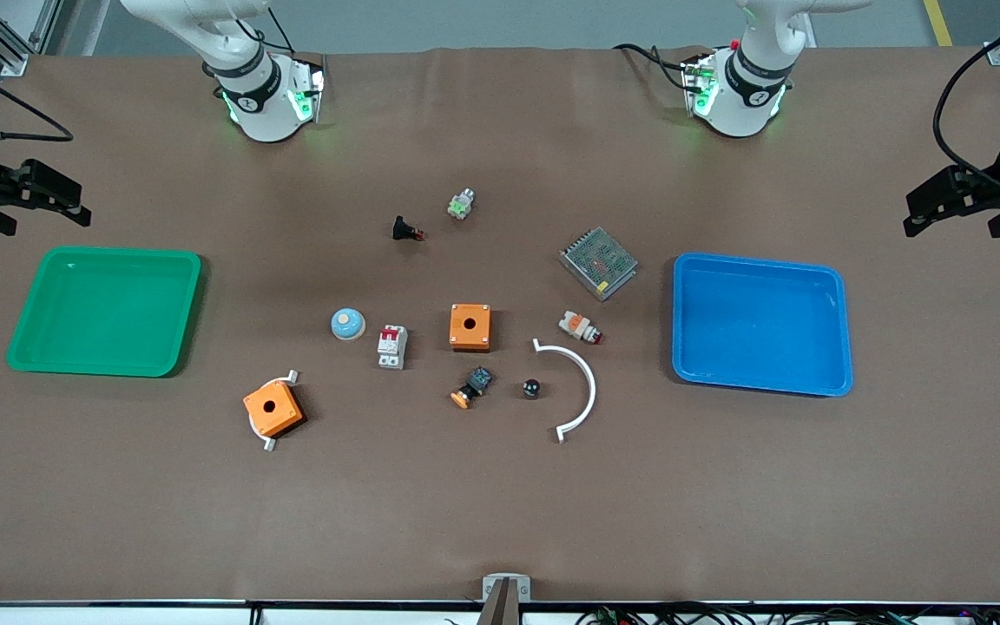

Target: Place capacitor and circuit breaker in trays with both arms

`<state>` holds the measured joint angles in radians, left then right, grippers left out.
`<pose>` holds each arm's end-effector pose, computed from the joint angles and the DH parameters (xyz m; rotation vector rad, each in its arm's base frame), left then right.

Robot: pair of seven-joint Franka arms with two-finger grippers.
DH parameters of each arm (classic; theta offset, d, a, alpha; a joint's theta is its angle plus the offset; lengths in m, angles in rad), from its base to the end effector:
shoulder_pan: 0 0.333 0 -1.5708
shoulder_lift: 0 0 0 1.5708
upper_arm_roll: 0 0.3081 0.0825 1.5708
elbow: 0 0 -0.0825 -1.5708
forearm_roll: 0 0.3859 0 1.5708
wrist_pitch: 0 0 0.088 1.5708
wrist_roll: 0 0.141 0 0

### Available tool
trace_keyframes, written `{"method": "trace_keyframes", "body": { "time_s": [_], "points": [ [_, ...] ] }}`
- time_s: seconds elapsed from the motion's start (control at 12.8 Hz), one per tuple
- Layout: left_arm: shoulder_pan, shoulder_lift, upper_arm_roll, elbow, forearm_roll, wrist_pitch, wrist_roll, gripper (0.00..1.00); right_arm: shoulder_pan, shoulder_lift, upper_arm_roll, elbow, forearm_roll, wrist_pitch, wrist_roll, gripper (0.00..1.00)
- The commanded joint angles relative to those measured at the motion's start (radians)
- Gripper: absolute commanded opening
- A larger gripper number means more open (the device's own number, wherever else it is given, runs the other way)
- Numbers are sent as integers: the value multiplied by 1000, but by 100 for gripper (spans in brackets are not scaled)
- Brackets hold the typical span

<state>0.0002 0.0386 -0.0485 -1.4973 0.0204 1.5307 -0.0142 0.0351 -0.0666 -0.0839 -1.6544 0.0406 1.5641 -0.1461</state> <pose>0.5639 -0.0238 0.5922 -3.1225 0.0520 0.0071 0.5333 -0.0216 0.5788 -3.0895 -0.1505 0.0299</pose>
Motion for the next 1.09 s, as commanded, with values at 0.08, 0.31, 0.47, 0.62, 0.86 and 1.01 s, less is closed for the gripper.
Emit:
{"method": "trace_keyframes", "body": {
  "time_s": [0.08,0.31,0.47,0.62,0.86,1.01],
  "points": [
    [0,88,-2,5,-11,-30,5,100,-9,-7,4,-2,22,5,-24,100],
    [-70,182,-11,14,4,-30,-102,100,-14,-7,4,-2,22,5,-40,100],
    [-124,263,-11,47,3,-3,-179,100,-12,-6,4,-2,22,5,-52,100],
    [-167,326,-13,87,0,50,-245,100,0,-1,7,-8,22,30,-50,100],
    [-215,391,-16,91,-77,211,-312,100,90,22,6,-142,22,264,5,100],
    [-236,432,-16,92,-204,339,-308,100,138,83,6,-131,21,292,115,100]
  ]
}}
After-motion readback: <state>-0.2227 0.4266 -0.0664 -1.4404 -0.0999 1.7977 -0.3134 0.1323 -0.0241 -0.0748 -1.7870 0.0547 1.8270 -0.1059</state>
